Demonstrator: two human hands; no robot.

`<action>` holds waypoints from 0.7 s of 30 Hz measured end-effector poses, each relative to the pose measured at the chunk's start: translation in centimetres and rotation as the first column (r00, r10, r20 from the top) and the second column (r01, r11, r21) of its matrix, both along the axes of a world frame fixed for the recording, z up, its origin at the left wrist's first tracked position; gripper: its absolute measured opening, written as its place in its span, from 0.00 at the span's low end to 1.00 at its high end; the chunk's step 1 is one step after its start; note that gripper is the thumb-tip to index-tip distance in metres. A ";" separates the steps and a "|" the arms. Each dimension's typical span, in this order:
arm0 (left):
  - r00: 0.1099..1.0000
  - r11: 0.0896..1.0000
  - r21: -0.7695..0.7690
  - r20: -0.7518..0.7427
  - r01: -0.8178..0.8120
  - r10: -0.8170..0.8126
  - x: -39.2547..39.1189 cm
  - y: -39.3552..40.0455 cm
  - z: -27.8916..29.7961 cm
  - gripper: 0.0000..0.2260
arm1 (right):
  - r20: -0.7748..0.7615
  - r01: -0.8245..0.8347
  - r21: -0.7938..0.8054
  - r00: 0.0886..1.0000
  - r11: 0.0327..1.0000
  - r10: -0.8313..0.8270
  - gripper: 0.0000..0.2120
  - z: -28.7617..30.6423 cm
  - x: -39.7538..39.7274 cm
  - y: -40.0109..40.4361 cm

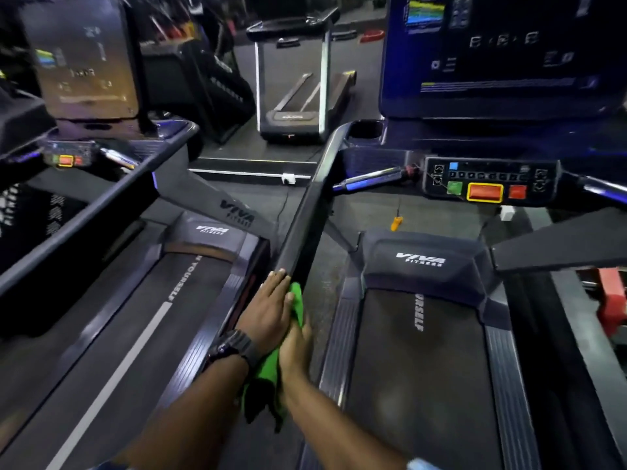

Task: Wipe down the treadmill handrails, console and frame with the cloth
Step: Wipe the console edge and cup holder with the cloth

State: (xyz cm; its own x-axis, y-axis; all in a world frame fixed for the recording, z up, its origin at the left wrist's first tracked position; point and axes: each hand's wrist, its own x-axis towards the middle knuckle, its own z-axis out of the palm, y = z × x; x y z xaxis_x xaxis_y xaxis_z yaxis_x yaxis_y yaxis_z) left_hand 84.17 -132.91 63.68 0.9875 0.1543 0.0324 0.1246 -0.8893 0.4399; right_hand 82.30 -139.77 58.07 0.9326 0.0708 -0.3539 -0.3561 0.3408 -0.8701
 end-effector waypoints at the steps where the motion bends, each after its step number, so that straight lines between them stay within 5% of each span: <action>1: 0.999 0.999 -0.027 0.006 -0.046 0.046 0.3 0.0 0.5 0.34 | 0.099 0.022 -0.039 0.995 0.999 -0.018 0.18 0.8 2.2 0.4; 4: 0.995 0.995 -0.002 0.006 -0.098 0.098 1.7 0.4 1.7 0.30 | 0.212 -0.001 -0.166 0.977 0.986 0.036 0.27 1.0 8.9 1.5; 11: 0.999 0.972 0.231 0.023 -0.053 0.049 4.3 1.4 1.5 0.19 | -0.141 -0.004 -0.089 0.990 0.996 -0.008 0.12 -2.9 10.1 1.8; 14: 0.999 0.961 0.272 0.004 -0.045 0.046 5.1 1.8 1.7 0.17 | -0.007 0.005 -0.036 1.000 0.999 -0.005 0.15 -1.9 6.3 1.7; 18: 1.000 0.952 0.304 0.003 -0.015 0.015 6.1 2.6 1.2 0.16 | 0.316 0.026 -0.180 0.948 0.983 0.032 0.23 1.0 14.6 2.0; 21: 0.999 0.954 0.298 0.022 -0.042 0.037 7.1 2.5 1.3 0.07 | 0.161 0.007 -0.209 0.987 0.978 0.027 0.21 -0.4 21.7 2.2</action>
